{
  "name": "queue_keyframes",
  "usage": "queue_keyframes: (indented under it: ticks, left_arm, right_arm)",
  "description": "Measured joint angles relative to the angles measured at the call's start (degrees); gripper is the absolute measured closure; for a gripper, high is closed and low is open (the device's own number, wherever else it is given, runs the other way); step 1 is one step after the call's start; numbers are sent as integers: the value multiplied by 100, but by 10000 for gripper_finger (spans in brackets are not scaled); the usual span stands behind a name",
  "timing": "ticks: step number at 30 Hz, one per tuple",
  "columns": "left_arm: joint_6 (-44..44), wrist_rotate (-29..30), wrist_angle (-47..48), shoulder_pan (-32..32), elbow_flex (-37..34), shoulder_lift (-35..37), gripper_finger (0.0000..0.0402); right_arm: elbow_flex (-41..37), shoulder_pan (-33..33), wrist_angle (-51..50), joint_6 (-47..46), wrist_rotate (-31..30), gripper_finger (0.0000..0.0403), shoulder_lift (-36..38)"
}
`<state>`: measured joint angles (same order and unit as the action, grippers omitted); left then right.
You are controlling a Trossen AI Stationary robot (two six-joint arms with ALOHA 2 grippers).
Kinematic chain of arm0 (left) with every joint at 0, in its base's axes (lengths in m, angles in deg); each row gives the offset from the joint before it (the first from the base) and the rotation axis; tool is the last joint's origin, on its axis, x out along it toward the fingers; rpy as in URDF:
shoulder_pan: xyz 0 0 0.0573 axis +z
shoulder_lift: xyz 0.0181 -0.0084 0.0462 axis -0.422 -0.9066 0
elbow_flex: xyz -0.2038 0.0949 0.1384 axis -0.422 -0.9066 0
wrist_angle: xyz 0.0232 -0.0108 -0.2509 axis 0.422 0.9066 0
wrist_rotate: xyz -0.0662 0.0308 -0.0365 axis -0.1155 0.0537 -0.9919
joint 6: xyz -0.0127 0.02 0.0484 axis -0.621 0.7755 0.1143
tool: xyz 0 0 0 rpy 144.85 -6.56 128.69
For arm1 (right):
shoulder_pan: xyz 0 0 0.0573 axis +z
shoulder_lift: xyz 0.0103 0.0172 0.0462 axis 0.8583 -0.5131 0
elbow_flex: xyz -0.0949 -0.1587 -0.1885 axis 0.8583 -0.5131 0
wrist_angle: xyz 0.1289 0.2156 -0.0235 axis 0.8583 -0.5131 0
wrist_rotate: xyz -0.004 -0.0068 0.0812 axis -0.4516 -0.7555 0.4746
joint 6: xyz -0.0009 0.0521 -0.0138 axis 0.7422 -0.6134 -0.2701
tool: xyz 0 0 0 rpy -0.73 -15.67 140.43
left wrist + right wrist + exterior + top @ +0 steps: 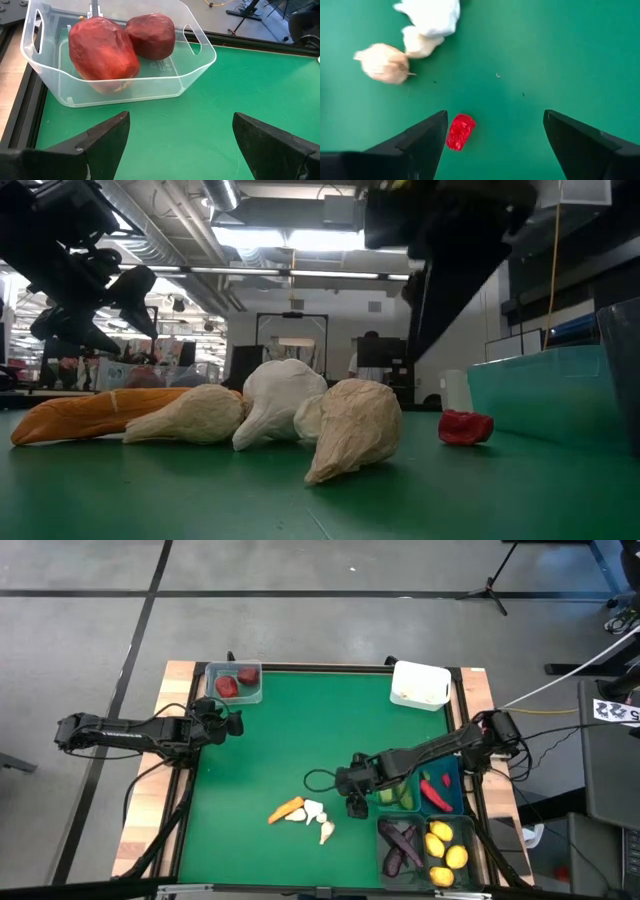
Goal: Sort produce into baskets
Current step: Put the red bell pepper into the blue bin
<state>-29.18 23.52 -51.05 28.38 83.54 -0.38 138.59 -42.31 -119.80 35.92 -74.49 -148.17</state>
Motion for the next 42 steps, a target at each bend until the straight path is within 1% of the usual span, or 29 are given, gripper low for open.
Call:
queue_keyframes:
  ticks: [7, 14, 20, 29, 37, 40, 42]
  left_arm:
    - [-39, -6, 0, 2, 1, -1, 57]
    - [-126, -34, 0, 0, 2, 0, 57]
    - [-155, -195, 4, 1, 2, -2, 57]
    - [-159, -219, 0, 0, 0, -2, 57]
    - [-131, -217, 8, 0, 0, -2, 57]
    - [-131, -216, 15, 0, 0, -2, 57]
    - [-131, -216, 15, 2, 0, -2, 57]
  right_arm:
    - [-2, 4, -73, -578, -2, 75, -275]
    - [-5, 62, -256, -866, 46, 75, -457]
    - [-13, 284, -214, -886, 46, 75, -633]
    - [-21, 310, -96, -874, 59, 75, -644]
    - [-52, 300, 131, -847, 448, 75, -963]
    - [-52, 301, 133, -812, 351, 79, -965]
    - [-55, 303, 128, -796, 239, 90, -959]
